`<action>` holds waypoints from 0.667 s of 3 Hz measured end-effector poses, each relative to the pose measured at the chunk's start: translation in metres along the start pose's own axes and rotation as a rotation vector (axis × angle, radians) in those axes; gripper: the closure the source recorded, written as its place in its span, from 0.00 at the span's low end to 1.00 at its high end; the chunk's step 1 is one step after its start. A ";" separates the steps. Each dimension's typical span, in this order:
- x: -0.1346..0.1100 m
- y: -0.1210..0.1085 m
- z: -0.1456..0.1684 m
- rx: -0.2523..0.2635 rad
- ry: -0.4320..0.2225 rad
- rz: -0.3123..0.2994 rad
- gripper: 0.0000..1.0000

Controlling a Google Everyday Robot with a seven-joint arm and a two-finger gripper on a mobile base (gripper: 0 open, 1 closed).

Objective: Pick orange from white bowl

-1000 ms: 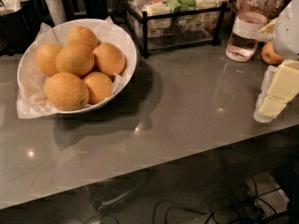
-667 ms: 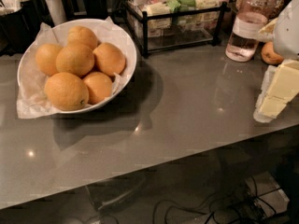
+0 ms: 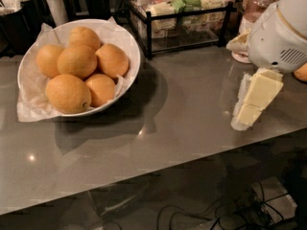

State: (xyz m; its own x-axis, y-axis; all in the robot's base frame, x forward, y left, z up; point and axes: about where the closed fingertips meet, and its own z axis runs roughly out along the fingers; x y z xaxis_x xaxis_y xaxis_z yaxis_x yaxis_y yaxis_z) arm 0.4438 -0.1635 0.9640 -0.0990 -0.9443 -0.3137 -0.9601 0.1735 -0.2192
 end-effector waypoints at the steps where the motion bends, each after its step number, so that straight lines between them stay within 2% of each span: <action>1: -0.067 0.003 0.019 -0.050 -0.141 -0.134 0.00; 2: -0.127 -0.003 0.031 -0.057 -0.246 -0.232 0.00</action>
Offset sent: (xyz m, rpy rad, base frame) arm 0.0418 0.1983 0.0203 0.2759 -0.0968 0.4230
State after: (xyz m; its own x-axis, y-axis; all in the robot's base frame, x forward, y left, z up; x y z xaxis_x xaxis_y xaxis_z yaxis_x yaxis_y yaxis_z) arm 0.4672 -0.0354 0.9754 0.1830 -0.8599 -0.4765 -0.9634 -0.0604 -0.2610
